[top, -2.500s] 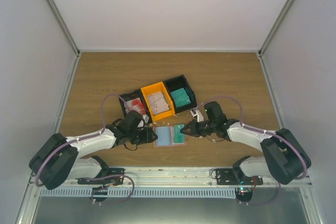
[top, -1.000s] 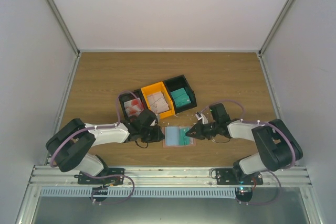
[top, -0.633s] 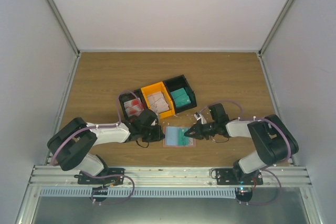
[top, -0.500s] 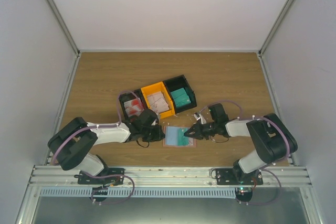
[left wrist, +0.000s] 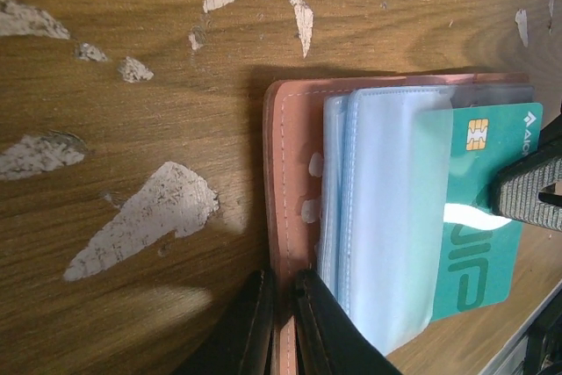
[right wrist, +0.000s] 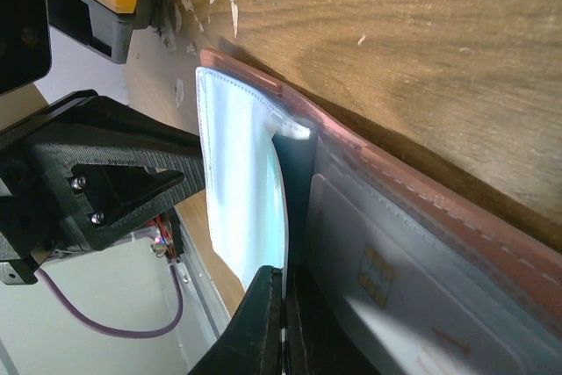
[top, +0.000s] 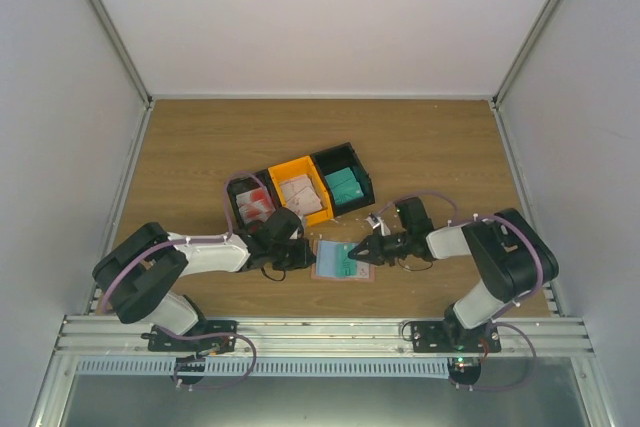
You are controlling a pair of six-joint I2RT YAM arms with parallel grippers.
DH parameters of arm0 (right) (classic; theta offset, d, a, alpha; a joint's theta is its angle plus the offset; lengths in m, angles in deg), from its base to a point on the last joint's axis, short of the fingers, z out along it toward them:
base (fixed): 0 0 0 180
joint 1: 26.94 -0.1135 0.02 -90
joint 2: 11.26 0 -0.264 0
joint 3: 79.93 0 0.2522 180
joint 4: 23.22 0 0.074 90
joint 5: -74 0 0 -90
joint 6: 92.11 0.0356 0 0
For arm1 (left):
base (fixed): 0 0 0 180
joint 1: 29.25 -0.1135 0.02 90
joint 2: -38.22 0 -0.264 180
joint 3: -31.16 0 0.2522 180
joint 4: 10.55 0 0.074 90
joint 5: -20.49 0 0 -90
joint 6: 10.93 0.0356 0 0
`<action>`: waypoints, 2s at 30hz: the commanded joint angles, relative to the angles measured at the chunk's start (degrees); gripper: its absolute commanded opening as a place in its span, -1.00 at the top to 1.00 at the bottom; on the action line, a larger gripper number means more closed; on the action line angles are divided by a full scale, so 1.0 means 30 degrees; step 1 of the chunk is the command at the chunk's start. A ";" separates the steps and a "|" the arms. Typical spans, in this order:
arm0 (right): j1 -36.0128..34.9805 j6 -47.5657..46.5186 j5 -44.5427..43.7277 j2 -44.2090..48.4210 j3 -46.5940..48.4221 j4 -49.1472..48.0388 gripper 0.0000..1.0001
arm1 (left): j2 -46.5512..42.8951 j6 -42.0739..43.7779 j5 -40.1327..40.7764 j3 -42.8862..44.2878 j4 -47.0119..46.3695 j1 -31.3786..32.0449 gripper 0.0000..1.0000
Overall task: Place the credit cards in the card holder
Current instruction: Insert the credit card into the card holder.
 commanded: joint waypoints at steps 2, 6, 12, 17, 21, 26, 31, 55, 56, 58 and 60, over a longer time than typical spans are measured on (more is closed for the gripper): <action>0.0052 0.0479 -0.0455 -0.0600 0.0041 -0.0845 0.99 | 0.0961 0.0042 0.0684 -0.0591 0.1111 0.0413 0.78; -0.0142 0.1036 -0.0508 -0.0790 -0.0012 -0.1286 0.98 | 0.0934 -0.0025 0.0635 -0.0672 0.1023 0.0407 0.78; -0.0677 0.2033 -0.0973 -0.0863 0.0029 -0.1619 0.92 | 0.0899 -0.0063 0.0584 -0.0783 0.0867 0.0444 0.78; -0.0964 0.2859 -0.1438 -0.1057 0.0010 -0.2194 0.91 | 0.0903 -0.0041 0.0513 -0.0828 0.0814 0.0473 0.78; -0.1297 0.3269 -0.1611 -0.1194 0.0075 -0.2535 0.90 | 0.0801 -0.0042 0.0477 -0.0827 0.0784 0.0502 0.78; -0.1735 0.3480 -0.1776 -0.1257 0.0463 -0.2436 0.93 | 0.0774 -0.0020 0.0371 -0.0868 0.0698 0.0532 0.78; -0.2139 0.3743 -0.1888 -0.1330 0.0693 -0.2461 0.93 | 0.0758 0.0021 0.0203 -0.0856 0.0571 0.0561 0.79; -0.2867 0.1304 -0.7501 0.2951 0.2089 0.5194 0.08 | -0.0005 0.0430 0.0335 -0.0621 0.1013 0.0590 0.78; -0.2977 0.1134 -0.7614 0.2906 0.2177 0.5285 0.10 | -0.0006 0.0493 0.0321 -0.0599 0.1018 0.0590 0.78; -0.3145 0.0984 -0.7670 0.2702 0.2328 0.5321 0.21 | 0.0020 0.0507 0.0306 -0.0601 0.0985 0.0587 0.78; -0.3279 0.0797 -0.7527 0.2394 0.2549 0.5457 0.29 | 0.0165 0.0553 0.0215 -0.0595 0.0879 0.0590 0.78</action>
